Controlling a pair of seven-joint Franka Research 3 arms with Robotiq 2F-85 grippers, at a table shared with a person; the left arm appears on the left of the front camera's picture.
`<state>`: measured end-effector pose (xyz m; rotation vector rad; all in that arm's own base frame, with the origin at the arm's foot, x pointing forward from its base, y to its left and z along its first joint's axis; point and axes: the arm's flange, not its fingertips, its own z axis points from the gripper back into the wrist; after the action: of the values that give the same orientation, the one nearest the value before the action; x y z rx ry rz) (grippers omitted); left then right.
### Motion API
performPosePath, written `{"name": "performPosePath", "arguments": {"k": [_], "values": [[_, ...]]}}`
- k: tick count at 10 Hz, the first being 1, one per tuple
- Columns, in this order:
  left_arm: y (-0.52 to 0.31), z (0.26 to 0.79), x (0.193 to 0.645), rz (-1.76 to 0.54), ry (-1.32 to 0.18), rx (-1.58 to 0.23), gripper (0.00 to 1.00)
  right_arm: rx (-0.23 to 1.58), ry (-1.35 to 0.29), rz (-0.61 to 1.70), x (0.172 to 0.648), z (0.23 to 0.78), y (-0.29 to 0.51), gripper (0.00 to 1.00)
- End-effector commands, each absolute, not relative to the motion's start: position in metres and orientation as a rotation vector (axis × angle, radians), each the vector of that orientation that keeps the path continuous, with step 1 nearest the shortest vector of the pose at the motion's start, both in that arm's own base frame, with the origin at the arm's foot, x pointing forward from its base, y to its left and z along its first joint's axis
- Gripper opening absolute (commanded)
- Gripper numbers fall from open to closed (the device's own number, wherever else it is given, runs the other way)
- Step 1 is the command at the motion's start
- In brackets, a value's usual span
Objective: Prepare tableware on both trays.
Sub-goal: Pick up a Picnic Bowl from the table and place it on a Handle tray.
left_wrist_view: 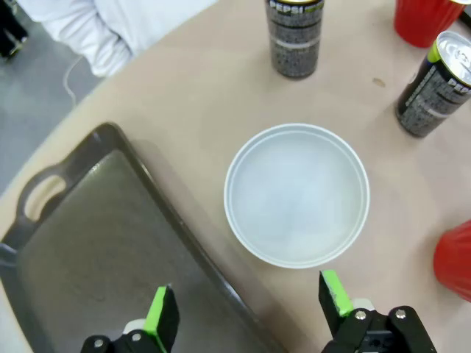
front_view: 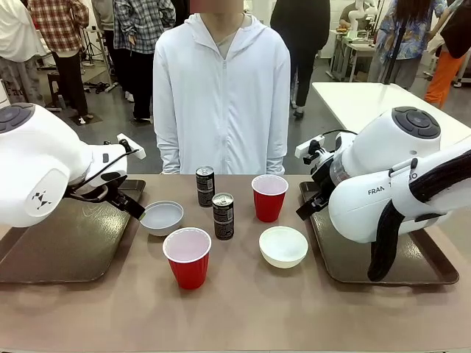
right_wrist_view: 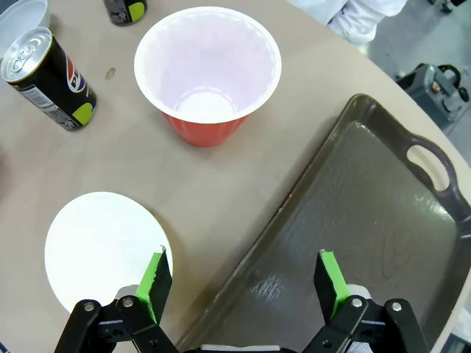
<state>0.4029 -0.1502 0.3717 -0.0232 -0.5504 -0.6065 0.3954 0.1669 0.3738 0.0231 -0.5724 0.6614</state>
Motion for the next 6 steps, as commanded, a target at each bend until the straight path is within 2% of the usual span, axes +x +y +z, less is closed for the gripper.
{"name": "performPosePath", "arguments": {"k": [1,6], "values": [[-0.1501,0.3717,0.4029,-0.607,-0.55,-0.023,1.0,0.023,-0.572,0.662,0.3954,0.3737,0.167,1.0],[-0.1501,0.3717,0.4029,-0.607,-0.55,-0.023,1.0,0.023,-0.572,0.662,0.3954,0.3737,0.167,1.0]]}}
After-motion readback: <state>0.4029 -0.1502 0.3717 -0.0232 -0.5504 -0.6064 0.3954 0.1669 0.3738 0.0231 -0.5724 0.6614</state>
